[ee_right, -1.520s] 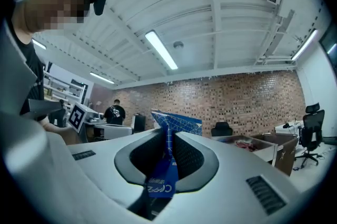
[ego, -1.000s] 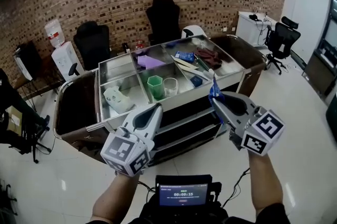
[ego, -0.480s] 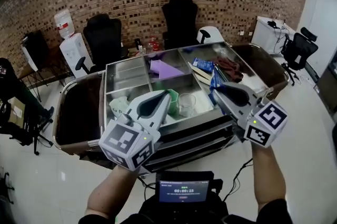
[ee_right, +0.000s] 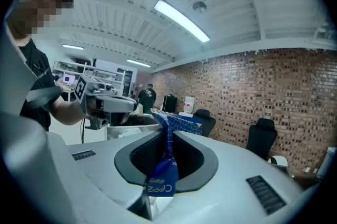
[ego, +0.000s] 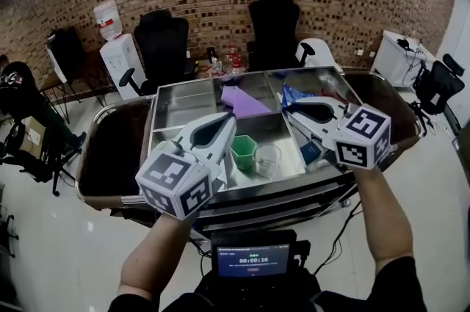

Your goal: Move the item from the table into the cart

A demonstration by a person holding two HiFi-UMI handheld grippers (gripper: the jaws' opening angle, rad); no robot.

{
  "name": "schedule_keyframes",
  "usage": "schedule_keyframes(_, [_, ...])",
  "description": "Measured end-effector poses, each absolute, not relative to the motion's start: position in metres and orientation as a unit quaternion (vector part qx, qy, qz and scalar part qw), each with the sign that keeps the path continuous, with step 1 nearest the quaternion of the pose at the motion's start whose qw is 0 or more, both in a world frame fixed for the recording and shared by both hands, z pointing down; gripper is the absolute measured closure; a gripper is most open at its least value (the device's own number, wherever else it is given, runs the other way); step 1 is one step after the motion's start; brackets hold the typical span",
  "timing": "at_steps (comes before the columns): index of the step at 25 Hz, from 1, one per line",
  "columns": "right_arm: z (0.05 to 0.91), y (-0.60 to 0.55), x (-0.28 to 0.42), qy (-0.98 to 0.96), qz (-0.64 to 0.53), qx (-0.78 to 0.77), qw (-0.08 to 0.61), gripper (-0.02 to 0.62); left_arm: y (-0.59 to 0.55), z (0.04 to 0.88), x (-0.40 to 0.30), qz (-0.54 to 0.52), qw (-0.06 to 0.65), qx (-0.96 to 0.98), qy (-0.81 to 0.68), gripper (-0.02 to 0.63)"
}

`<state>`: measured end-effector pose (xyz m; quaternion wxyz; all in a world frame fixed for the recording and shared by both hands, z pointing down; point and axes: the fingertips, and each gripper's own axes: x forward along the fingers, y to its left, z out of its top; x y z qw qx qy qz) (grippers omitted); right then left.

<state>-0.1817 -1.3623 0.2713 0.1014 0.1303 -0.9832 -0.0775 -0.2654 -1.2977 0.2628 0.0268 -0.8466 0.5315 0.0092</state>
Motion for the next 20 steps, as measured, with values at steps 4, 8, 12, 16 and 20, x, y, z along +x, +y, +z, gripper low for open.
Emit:
schedule_keyframes(4, [0.278, -1.383, -0.198, -0.981, -0.094, 0.098, 0.141, 0.557, -1.318, 0.26, -0.283, 0.001, 0.022, -0.83, 0.557, 0.601])
schedule_keyframes(8, [0.292, -1.395, -0.21, -0.974, -0.103, 0.053, 0.193, 0.556, -1.331, 0.262, -0.289, -0.005, 0.004, -0.834, 0.551, 0.601])
schedule_keyframes(12, [0.336, -1.407, -0.229, -0.954, -0.102, 0.002, 0.283, 0.557, -1.341, 0.273, -0.296, -0.009, 0.002, -0.83, 0.557, 0.601])
schedule_keyframes(16, [0.38, -1.418, -0.242, -0.934, -0.097, -0.021, 0.344, 0.557, -1.344, 0.29, -0.304, -0.014, -0.01, -0.827, 0.562, 0.601])
schedule_keyframes(20, [0.403, -1.428, -0.245, -0.922, -0.086, -0.037, 0.377, 0.557, -1.35, 0.297, -0.312, -0.022, -0.016, -0.822, 0.569, 0.601])
